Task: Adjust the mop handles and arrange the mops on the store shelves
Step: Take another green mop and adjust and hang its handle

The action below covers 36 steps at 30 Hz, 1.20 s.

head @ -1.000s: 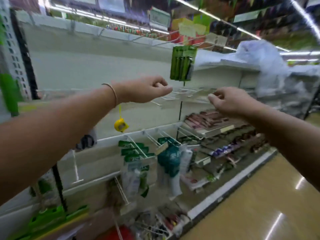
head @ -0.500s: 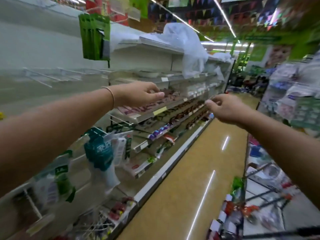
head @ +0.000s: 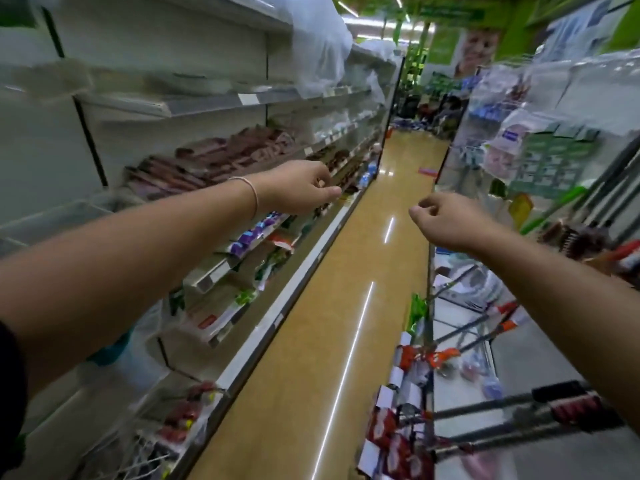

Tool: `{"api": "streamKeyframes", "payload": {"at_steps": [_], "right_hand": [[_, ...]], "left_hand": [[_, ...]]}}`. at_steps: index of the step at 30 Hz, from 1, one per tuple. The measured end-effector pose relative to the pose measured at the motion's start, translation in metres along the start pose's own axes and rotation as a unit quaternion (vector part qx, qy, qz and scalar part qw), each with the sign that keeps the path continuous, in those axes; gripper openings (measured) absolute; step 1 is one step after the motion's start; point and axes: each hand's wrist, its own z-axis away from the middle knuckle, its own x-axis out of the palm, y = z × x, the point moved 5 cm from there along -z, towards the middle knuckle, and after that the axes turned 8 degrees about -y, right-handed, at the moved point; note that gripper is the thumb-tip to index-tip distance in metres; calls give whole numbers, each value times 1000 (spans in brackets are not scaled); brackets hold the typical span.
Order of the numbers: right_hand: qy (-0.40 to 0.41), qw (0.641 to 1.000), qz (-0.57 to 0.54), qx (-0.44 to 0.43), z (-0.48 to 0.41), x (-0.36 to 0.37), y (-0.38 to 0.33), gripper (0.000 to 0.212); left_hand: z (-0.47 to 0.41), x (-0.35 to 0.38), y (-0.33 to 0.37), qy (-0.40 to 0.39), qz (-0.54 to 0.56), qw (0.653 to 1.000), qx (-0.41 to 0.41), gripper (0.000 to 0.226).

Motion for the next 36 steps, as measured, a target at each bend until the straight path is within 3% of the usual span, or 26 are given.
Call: {"api": "streamKeyframes", "payload": {"at_steps": [6,14,25,36], "right_hand": [[-12,999,-13,35,-98,36,11,53],[30,995,-16,96,-223,18,20,52],[67,992,-13,109,-342,11,54,39],[39,992,-17,122,-523,-1,151,46]], "left_hand": [[-108,12,-44,-30,-6,999,22,47],[-242,-18,-86,-34,-10,998,59,46],[-386,-33,-91,-32,21,992,123,48],[-587,-20,-71,-47,19,991,126,48]]}}
